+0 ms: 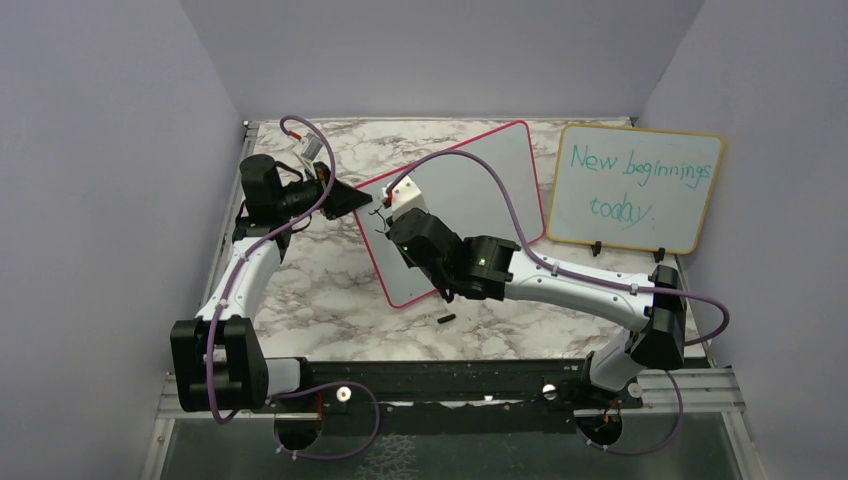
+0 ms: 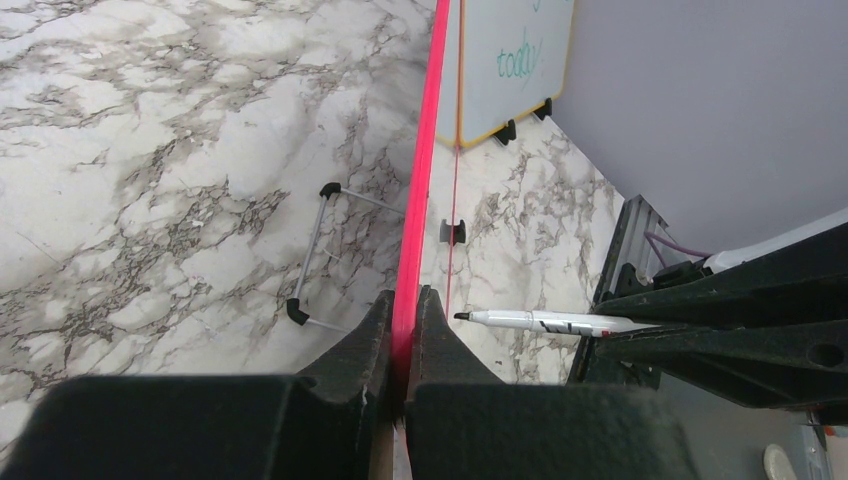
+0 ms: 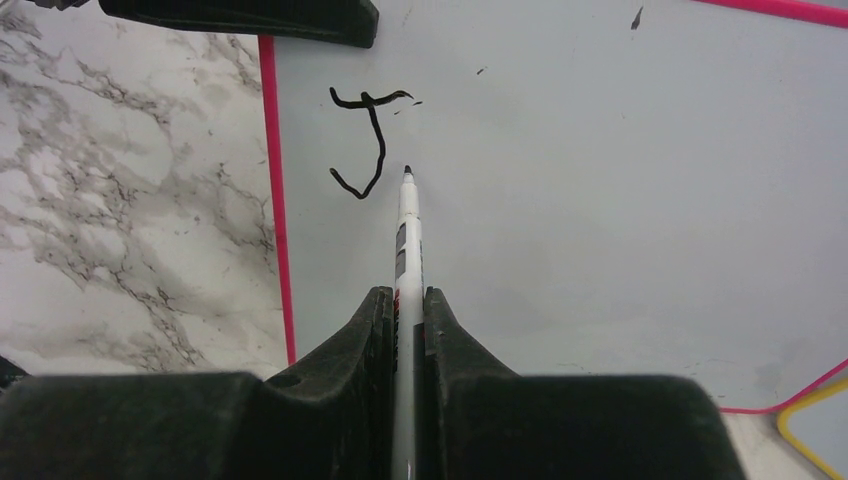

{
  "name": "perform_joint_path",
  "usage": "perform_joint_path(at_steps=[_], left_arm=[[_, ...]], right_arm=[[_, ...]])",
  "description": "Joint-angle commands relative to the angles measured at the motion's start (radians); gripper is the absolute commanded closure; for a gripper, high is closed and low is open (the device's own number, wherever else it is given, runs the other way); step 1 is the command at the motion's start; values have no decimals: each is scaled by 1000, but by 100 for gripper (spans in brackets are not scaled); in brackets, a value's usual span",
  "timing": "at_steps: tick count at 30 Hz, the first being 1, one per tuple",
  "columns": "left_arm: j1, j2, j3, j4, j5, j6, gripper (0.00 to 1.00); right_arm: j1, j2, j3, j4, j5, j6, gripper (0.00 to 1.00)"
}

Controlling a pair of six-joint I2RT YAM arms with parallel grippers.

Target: Write a sentence on the whiteboard

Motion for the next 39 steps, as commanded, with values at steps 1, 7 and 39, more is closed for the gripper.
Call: perform_joint_path(at_steps=[1,7,39], left_arm=[[-10,12,-11,-76,-94,90,100],[-11,12,-11,-76,-94,90,100],[-11,13,-9,-80,-95,93,100]], right_arm=[[-8,-8,-6,46,44,14,100],[-10,8,3,46,50,15,100],[-21,70,41,-25,-39,13,100]])
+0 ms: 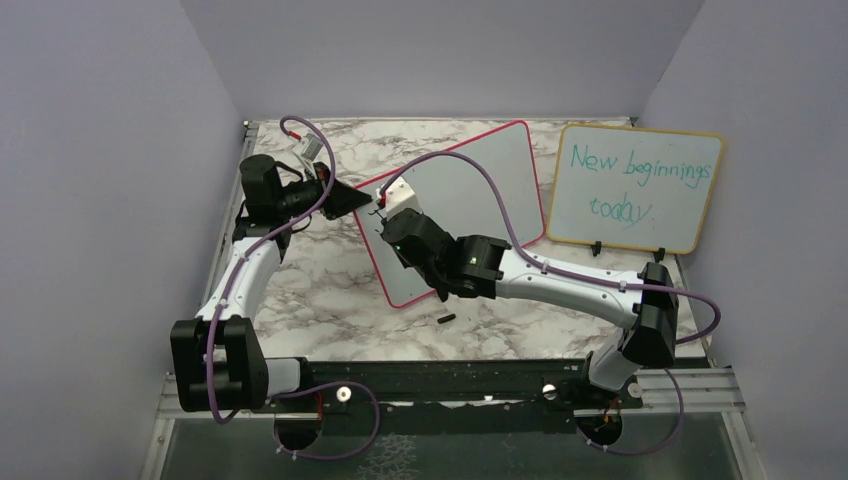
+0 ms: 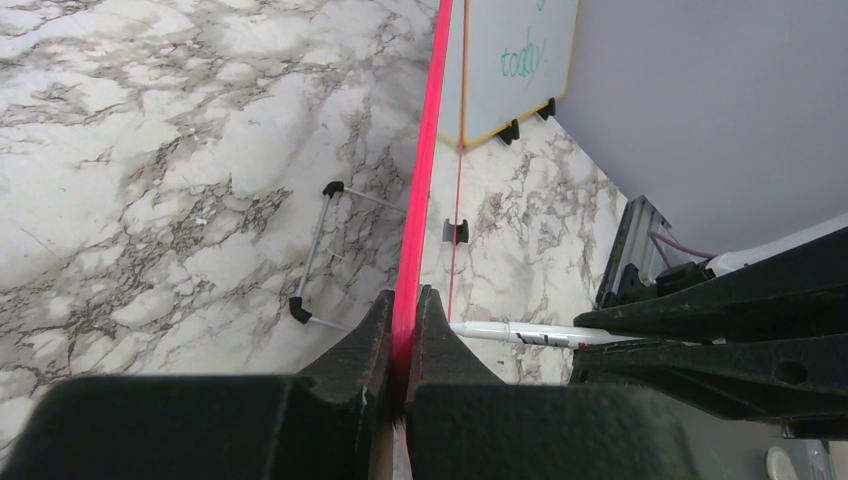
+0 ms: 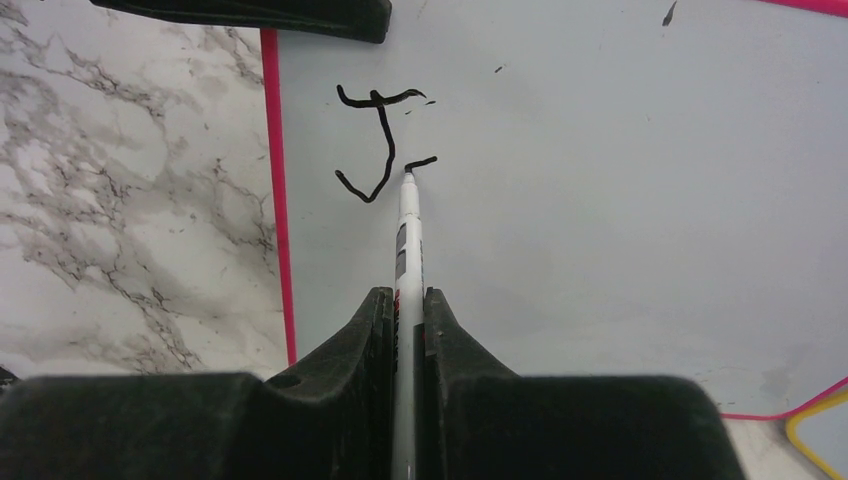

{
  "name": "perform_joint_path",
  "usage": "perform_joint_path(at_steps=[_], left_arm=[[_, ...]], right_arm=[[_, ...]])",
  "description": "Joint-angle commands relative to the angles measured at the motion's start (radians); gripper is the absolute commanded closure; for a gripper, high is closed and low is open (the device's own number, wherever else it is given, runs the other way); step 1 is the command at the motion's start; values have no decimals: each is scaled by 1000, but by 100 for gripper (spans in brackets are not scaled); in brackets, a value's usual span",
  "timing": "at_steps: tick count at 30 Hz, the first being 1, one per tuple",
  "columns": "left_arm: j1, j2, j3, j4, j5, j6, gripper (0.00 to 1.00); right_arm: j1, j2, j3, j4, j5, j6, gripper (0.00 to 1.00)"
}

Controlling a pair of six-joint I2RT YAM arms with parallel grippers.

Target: Write a sentence on the whiteboard

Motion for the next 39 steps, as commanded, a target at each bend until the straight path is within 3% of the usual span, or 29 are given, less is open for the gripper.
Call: perform_joint_path(at_steps=[1,14,39], left_arm=[[-11,13,-10,-74,-91,87,100],[-11,13,-8,-79,-93,91,100],[-11,14,-8,-78,-90,90,100]], right_arm=[[-5,28,27,-43,-33,16,100],[-5,5,5,-100,17,40,100],[-6,-21,-26,0,105,46,100]])
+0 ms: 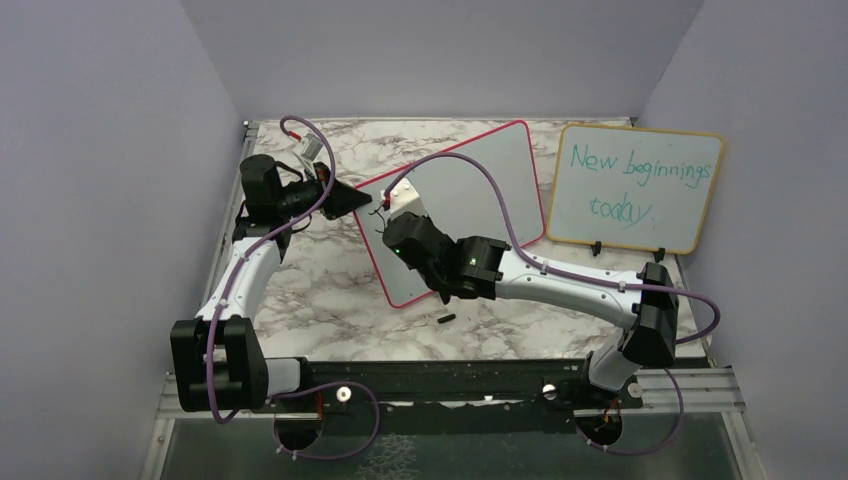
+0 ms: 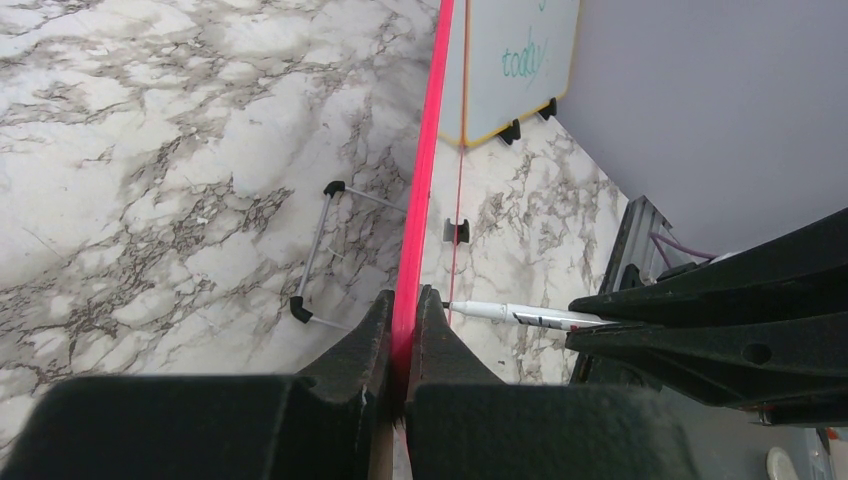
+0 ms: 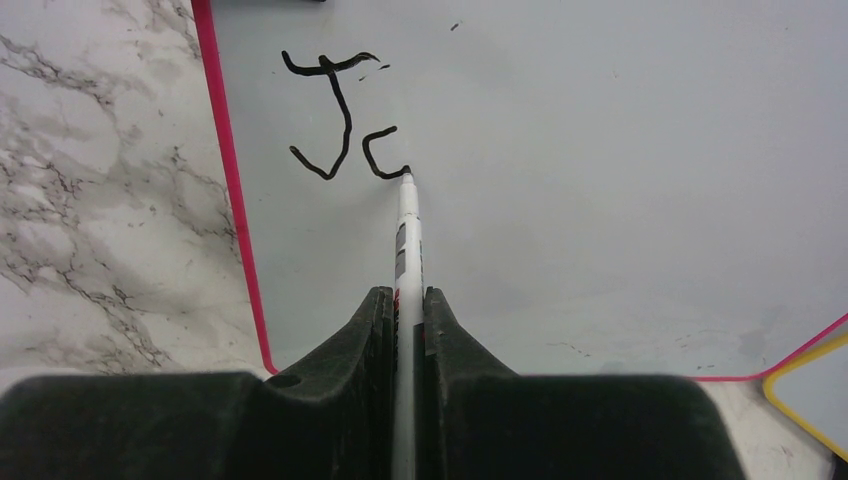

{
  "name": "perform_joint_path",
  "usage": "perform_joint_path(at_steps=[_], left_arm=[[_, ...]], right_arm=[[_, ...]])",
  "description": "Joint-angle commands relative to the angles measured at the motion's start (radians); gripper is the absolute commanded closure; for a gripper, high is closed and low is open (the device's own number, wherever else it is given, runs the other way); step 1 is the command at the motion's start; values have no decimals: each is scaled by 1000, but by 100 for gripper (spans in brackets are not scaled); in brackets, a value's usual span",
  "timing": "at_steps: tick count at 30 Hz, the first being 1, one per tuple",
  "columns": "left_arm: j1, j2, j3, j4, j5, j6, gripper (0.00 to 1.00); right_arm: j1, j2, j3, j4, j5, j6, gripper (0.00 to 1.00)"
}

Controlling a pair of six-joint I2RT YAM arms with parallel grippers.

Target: Write a sentence on the whiteboard

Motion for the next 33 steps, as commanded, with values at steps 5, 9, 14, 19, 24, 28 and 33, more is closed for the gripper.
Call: perform_joint_path(at_steps=[5,9,14,19,24,28,33], left_arm=[[-11,13,-8,-75,-90,89,100],[-11,13,-8,-76,-90,89,100],[-11,13,-8,-77,-90,89,100],[-11,13,-8,-76,-90,89,100],[-11,14,-8,-75,-88,89,100],[-11,14,-8,-75,-88,90,100],[-11,15,-8,-75,-88,90,100]], right_arm=[[-6,-21,-17,71,56,1,100],[-6,-22,-18,83,59,-1,100],[-6,-24,-20,101,46,-13,100],[-6,-25,-21,117,31,-19,99],[-6,-24,-20,125,15,-26,100],[-6,-23,-18,123,3,-30,99],[-6,-22,-16,120,-15,-35,100]])
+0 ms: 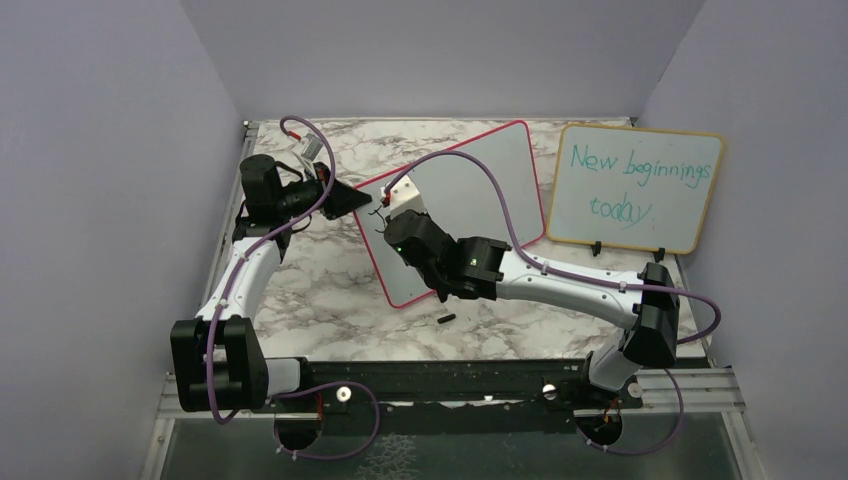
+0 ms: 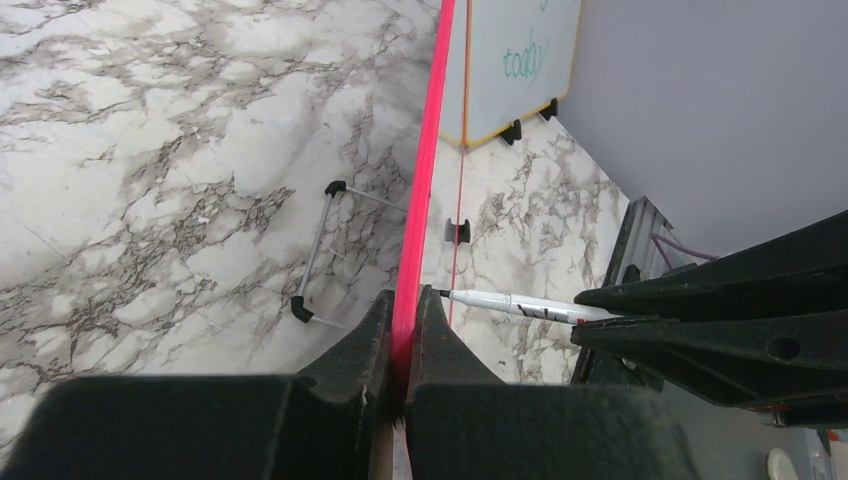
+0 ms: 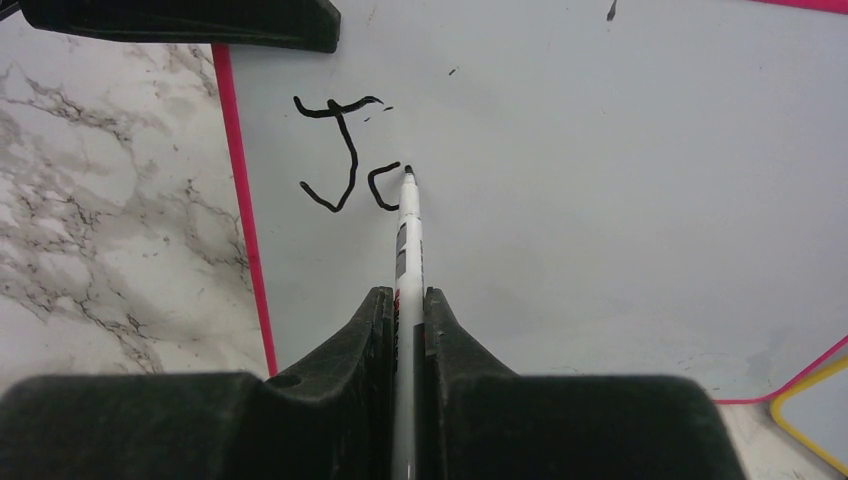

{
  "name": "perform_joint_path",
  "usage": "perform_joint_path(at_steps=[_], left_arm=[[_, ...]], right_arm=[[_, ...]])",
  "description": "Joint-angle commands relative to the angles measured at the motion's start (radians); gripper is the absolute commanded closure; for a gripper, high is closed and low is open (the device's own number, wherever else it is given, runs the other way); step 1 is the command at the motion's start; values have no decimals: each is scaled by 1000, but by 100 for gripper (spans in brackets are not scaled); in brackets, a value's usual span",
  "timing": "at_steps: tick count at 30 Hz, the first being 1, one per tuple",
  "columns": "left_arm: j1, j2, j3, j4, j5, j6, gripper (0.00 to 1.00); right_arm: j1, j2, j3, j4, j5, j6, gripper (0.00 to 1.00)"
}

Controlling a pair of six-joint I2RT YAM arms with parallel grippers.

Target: Write a sentence on the whiteboard

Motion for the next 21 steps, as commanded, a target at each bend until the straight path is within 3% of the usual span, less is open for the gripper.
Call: perform_joint_path(at_steps=[1,21], left_arm=[[-11,14,-8,-73,-85,88,100],[-10,15,-5,-85,-97,94,100]], right_arm=[[-6,-16,-6,42,-33,-8,100],[-6,-82,-47,38,-2,-21,100]])
